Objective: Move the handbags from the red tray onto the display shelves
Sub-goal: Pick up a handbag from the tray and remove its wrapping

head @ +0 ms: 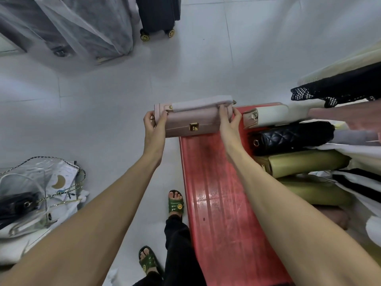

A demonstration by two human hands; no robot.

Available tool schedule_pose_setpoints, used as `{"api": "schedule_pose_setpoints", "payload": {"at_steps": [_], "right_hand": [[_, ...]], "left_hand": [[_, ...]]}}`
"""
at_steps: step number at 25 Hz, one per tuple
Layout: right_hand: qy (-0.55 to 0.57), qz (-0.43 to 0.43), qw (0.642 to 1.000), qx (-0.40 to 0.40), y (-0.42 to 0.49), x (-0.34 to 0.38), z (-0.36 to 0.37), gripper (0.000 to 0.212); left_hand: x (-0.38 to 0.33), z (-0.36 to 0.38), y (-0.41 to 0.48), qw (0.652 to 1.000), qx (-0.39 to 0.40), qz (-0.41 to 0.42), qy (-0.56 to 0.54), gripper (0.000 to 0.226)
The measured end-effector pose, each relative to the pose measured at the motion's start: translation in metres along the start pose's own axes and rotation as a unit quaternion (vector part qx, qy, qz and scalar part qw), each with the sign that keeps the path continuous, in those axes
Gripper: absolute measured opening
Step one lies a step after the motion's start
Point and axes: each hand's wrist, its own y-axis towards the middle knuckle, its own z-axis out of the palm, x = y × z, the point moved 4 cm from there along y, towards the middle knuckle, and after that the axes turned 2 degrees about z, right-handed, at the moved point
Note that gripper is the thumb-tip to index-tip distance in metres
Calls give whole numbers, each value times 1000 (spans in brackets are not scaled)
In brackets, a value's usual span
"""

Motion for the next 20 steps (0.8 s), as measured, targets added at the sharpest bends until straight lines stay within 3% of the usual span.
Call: {"api": "schedule_pose_setpoints", "payload": {"at_steps": [9, 12, 20], "right_hand": [[18, -7, 999, 26, -47, 38, 41, 57], [24, -27, 997, 63, -88, 79, 71, 79], [8, -169, 967, 191, -253, 173, 138, 78]], "left_hand": [[-46, -74, -24, 998, -49, 18, -36, 65], [-81, -127, -54, 994, -78, 46, -60, 78], [-156, -277, -194, 966, -161, 144, -142, 63]]}}
